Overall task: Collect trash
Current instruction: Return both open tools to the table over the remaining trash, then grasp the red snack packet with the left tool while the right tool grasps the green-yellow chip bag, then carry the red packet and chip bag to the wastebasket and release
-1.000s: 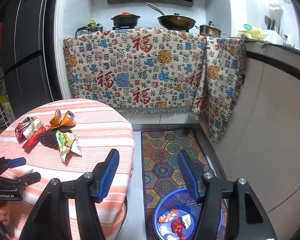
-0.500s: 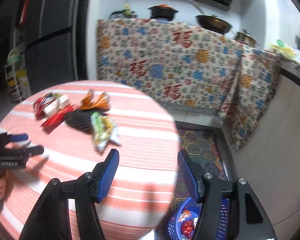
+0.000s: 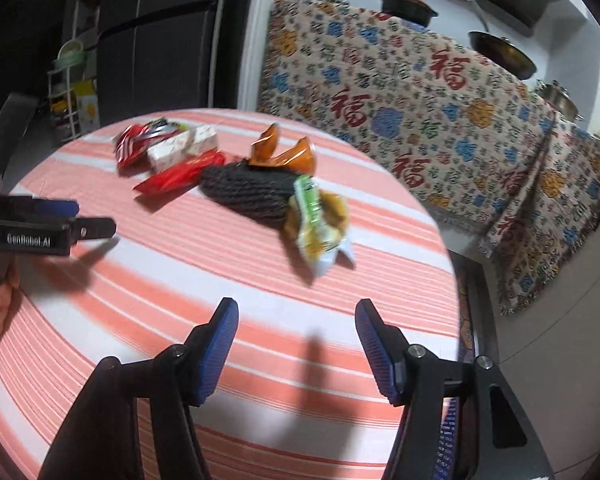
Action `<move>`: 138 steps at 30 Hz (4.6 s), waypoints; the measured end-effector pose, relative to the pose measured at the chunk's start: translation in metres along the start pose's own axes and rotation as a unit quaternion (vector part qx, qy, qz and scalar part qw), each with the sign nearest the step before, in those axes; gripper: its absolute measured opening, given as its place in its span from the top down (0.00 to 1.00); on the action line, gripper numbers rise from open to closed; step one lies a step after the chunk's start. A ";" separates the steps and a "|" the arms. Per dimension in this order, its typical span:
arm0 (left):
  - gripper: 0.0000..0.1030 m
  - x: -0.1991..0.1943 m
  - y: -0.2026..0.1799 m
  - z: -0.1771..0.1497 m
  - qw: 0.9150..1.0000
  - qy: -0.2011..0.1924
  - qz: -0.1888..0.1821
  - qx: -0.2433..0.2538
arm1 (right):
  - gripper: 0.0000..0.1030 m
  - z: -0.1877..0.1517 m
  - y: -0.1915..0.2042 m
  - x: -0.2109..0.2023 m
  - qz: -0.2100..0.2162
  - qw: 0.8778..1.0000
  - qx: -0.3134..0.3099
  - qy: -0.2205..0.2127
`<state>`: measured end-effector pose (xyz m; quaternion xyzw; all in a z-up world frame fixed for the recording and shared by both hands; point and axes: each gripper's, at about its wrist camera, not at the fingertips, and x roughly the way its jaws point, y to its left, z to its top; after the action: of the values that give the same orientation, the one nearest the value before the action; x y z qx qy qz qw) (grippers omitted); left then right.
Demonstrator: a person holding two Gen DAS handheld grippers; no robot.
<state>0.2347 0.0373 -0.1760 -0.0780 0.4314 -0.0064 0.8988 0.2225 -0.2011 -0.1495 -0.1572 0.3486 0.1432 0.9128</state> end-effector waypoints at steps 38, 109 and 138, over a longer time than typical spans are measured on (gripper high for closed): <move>0.45 0.046 -0.042 0.054 0.996 0.002 -0.047 0.071 | 0.21 0.007 0.004 0.055 0.064 0.994 0.071 0.057; 0.86 -0.035 -0.032 0.006 0.994 -0.015 -0.087 0.064 | 0.75 0.039 -0.063 0.028 0.123 0.978 0.163 0.035; 0.88 -0.039 -0.334 -0.023 0.945 0.012 -0.251 0.207 | 0.75 -0.111 -0.268 -0.087 -0.034 0.944 0.328 0.022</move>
<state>0.2111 -0.2927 -0.1118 0.0041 0.3978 -0.3222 0.8590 0.1937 -0.5008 -0.1190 0.1356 0.3905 -0.0135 0.9105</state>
